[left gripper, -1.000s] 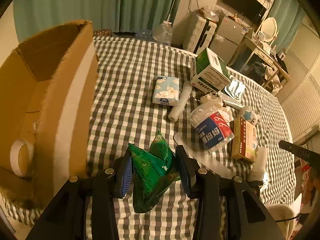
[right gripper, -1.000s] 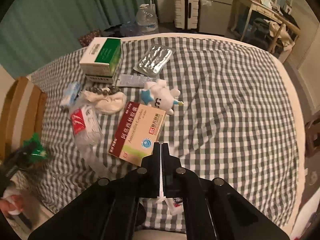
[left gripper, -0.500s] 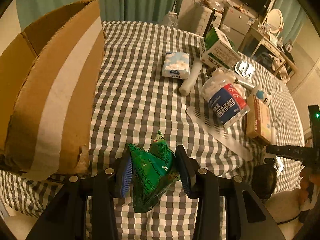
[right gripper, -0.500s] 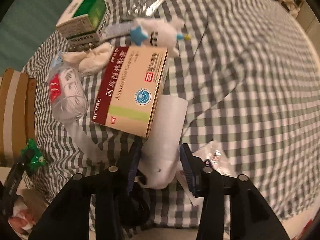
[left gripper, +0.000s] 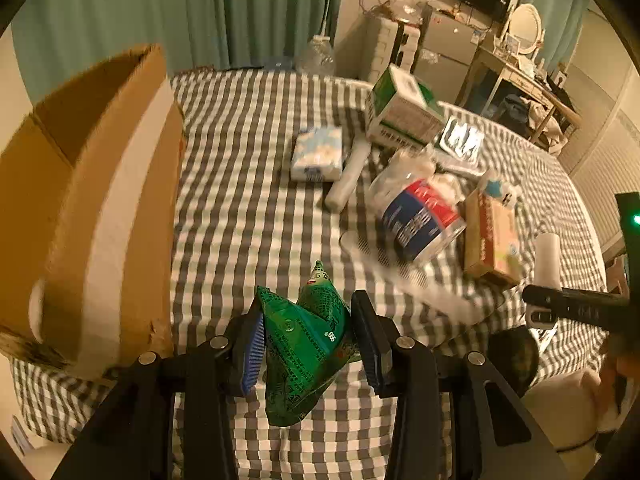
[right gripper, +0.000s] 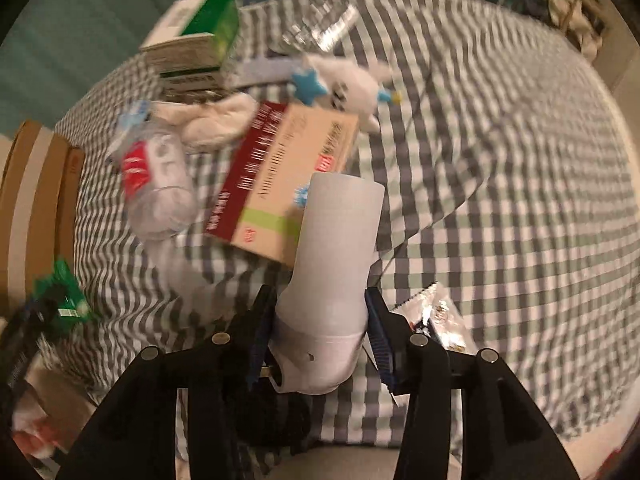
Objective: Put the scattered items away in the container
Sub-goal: 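Carry green bag and white cup over the box and release both inside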
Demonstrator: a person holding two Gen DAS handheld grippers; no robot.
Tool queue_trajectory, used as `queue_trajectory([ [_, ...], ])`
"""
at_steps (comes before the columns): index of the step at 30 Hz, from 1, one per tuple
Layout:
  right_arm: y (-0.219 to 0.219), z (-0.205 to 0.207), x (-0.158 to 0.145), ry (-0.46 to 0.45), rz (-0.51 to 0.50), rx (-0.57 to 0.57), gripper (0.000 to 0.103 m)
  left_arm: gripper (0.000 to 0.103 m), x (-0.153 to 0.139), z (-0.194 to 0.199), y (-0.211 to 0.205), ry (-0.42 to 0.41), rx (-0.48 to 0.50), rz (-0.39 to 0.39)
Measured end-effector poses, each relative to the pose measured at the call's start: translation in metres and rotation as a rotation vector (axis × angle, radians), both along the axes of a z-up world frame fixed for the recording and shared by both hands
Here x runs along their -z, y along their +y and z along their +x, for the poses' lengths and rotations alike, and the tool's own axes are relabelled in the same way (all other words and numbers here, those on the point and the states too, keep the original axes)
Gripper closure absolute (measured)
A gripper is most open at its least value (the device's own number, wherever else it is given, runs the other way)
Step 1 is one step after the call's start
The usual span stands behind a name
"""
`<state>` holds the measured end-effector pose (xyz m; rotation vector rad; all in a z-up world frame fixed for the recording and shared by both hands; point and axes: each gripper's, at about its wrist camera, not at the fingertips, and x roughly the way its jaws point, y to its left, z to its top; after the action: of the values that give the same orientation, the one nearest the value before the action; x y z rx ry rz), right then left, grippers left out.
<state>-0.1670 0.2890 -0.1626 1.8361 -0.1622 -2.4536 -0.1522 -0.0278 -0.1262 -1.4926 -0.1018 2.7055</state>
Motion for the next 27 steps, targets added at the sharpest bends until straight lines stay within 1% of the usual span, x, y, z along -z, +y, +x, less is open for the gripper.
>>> queue_trajectory([
  [3,-0.016,0.014,-0.027,0.058,0.070,-0.042,0.058,0.061,-0.017,0.001,0.003,0.031,0.010,0.032],
  [5,-0.028,0.026,-0.054,0.117,0.148,-0.070,0.058,0.061,-0.030,0.005,0.005,0.062,0.023,0.036],
  [6,-0.027,0.029,-0.063,0.135,0.173,-0.070,0.058,0.061,-0.036,0.007,0.006,0.075,0.027,0.035],
  [7,-0.030,0.031,-0.075,0.155,0.193,-0.071,0.058,0.061,-0.043,0.009,0.005,0.088,0.029,0.037],
  [8,-0.030,0.031,-0.088,0.183,0.193,-0.078,0.058,0.061,-0.053,0.012,0.003,0.104,0.032,0.049],
  [10,-0.038,0.038,-0.109,0.222,0.164,-0.095,0.059,0.061,-0.068,0.016,-0.002,0.128,0.036,0.063],
  [13,-0.061,0.046,-0.138,0.257,0.069,-0.133,0.059,0.061,-0.091,0.019,-0.012,0.164,0.031,0.048],
  [16,-0.082,0.055,-0.164,0.284,0.023,-0.194,0.059,0.061,-0.119,0.022,-0.028,0.210,0.035,0.050],
  [17,-0.093,0.058,-0.174,0.298,0.010,-0.219,0.059,0.061,-0.130,0.023,-0.036,0.228,0.024,0.040],
  [18,-0.102,0.060,-0.180,0.309,-0.002,-0.232,0.059,0.061,-0.139,0.023,-0.043,0.238,0.012,0.033],
  [20,-0.121,0.061,-0.195,0.332,-0.039,-0.256,0.059,0.061,-0.153,0.022,-0.058,0.234,-0.005,0.045],
  [22,-0.138,0.059,-0.205,0.347,-0.060,-0.270,0.059,0.061,-0.168,0.022,-0.075,0.247,-0.021,0.052],
  [25,-0.173,0.051,-0.217,0.358,-0.101,-0.313,0.059,0.061,-0.186,0.024,-0.098,0.289,-0.040,0.007],
  [27,-0.192,0.046,-0.222,0.357,-0.130,-0.337,0.059,0.061,-0.191,0.025,-0.113,0.295,-0.043,-0.001],
])
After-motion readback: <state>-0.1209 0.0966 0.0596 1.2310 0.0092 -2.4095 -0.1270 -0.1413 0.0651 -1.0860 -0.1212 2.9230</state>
